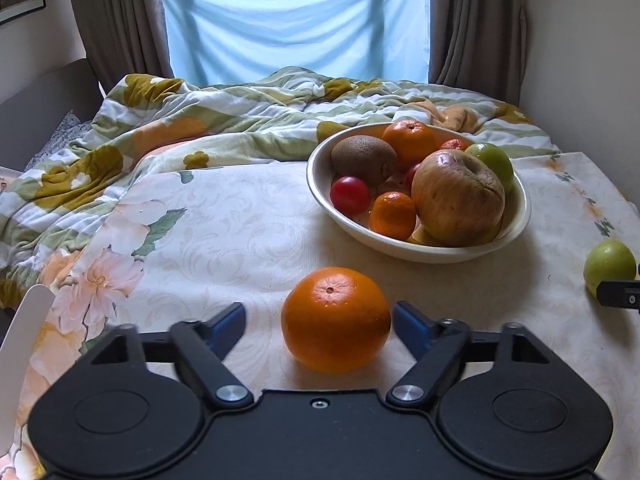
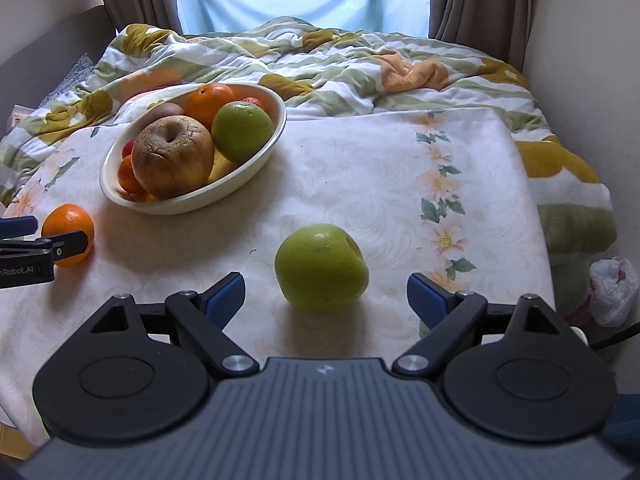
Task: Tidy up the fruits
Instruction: 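Grasp the large orange with the left tool while the right tool grasps the green apple, then carry the orange and green apple in both tools over the bowl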
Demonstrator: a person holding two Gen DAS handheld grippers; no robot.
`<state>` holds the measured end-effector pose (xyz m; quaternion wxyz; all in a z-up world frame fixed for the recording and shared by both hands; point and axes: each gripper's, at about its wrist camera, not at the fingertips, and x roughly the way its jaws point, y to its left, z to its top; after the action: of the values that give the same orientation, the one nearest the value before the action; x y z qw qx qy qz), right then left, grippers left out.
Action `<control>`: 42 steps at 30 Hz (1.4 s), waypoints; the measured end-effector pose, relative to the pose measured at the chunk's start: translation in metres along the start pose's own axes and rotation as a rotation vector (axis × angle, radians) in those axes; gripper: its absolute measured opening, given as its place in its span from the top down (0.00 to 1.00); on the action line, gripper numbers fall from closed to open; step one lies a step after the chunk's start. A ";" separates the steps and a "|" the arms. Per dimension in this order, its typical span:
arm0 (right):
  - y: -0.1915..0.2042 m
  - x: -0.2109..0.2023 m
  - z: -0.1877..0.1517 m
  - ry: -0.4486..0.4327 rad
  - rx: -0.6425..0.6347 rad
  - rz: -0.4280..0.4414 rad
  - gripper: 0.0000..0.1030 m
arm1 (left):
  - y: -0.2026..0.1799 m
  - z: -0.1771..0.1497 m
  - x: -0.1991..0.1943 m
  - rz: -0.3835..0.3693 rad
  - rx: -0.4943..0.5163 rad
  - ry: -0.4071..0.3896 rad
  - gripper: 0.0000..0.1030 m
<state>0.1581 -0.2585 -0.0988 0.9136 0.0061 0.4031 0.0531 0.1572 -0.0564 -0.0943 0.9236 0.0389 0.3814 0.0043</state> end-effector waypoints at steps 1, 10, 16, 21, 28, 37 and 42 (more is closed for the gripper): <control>0.000 0.001 0.000 -0.001 -0.003 0.000 0.00 | 0.000 0.000 0.000 -0.014 -0.002 0.003 0.32; -0.002 0.012 0.001 0.016 0.000 0.012 0.14 | -0.003 -0.002 -0.002 -0.029 -0.004 0.009 0.38; -0.003 0.021 0.003 0.024 -0.005 0.014 0.20 | -0.002 -0.004 -0.005 -0.034 -0.010 0.017 0.38; -0.001 0.021 0.004 0.020 -0.023 0.025 0.33 | -0.002 -0.004 -0.006 -0.034 -0.020 0.020 0.38; 0.001 0.016 0.008 0.016 -0.022 0.050 0.33 | -0.003 -0.006 -0.016 -0.035 -0.026 0.021 0.38; 0.010 -0.005 0.019 -0.016 -0.033 0.076 0.33 | -0.003 0.002 -0.041 -0.045 -0.038 -0.010 0.38; 0.014 -0.020 0.027 -0.034 -0.030 0.085 0.33 | -0.002 0.013 -0.059 -0.046 -0.037 -0.035 0.38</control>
<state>0.1635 -0.2459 -0.0650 0.9173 0.0107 0.3859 0.0979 0.1250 -0.0612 -0.0436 0.9306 0.0130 0.3657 -0.0105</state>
